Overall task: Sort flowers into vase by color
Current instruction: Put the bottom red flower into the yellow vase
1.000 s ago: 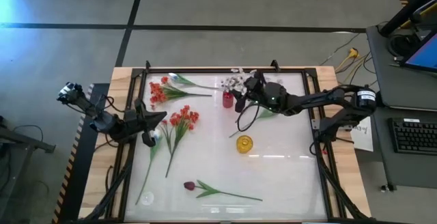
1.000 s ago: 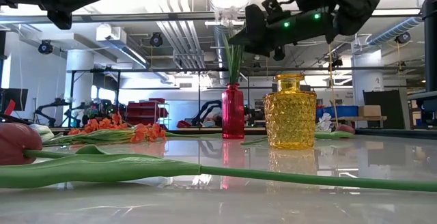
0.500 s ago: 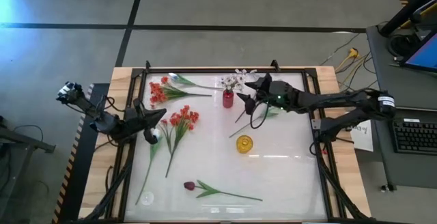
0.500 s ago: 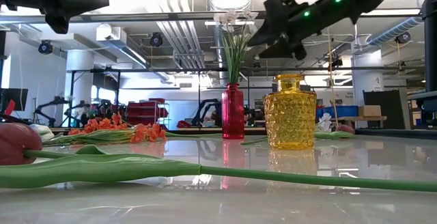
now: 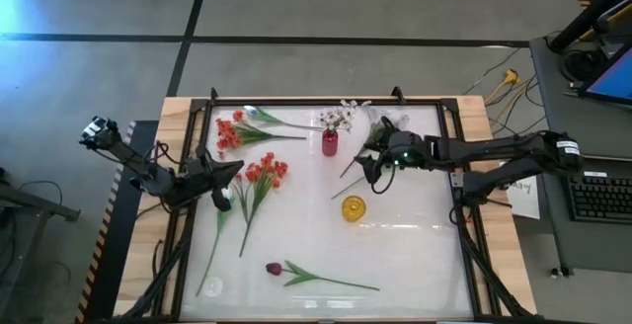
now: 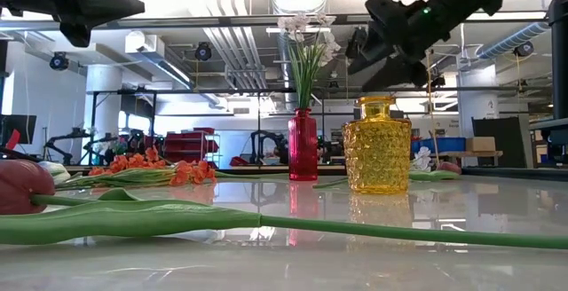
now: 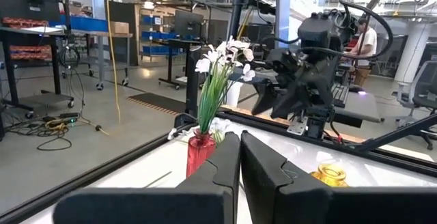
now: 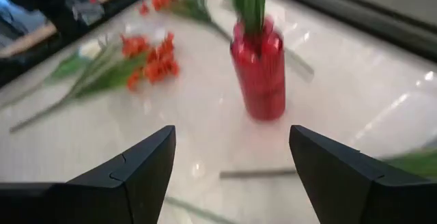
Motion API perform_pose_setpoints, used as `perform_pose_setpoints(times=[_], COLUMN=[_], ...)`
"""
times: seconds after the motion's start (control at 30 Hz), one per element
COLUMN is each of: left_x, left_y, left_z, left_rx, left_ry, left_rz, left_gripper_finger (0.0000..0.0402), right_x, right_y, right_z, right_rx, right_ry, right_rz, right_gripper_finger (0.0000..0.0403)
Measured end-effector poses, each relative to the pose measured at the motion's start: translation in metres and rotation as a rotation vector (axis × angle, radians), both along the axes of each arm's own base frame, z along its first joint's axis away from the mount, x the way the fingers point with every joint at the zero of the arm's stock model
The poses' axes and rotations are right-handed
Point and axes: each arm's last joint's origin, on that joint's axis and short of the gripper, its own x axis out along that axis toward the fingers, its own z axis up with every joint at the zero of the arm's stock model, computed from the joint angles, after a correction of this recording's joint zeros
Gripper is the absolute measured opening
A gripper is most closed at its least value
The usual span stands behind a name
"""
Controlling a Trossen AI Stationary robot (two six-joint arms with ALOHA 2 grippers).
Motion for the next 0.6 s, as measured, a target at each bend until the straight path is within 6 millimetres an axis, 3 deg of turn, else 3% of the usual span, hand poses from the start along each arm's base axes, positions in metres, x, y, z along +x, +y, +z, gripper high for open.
perform_pose_setpoints(times=[0.1, 0.3, 0.6], left_x=[0.001, 0.003, 0.006], left_y=[0.000, -0.002, -0.005], left_z=[-0.001, -0.002, -0.006], left_rx=[-0.009, -0.028, -0.059], left_ry=[-0.001, -0.002, 0.003], left_rz=[-0.001, -0.003, -0.006], left_gripper_finger=[0.0000, 0.0000, 0.0000], right_x=[0.000, 0.007, 0.020], right_y=[0.006, 0.021, 0.064], right_z=[0.001, 0.024, 0.045], right_rx=[0.010, -0.005, -0.007], right_ry=[0.030, 0.112, 0.260], right_rz=[0.021, 0.095, 0.259], right_gripper_finger=[0.0266, 0.0248, 0.0235])
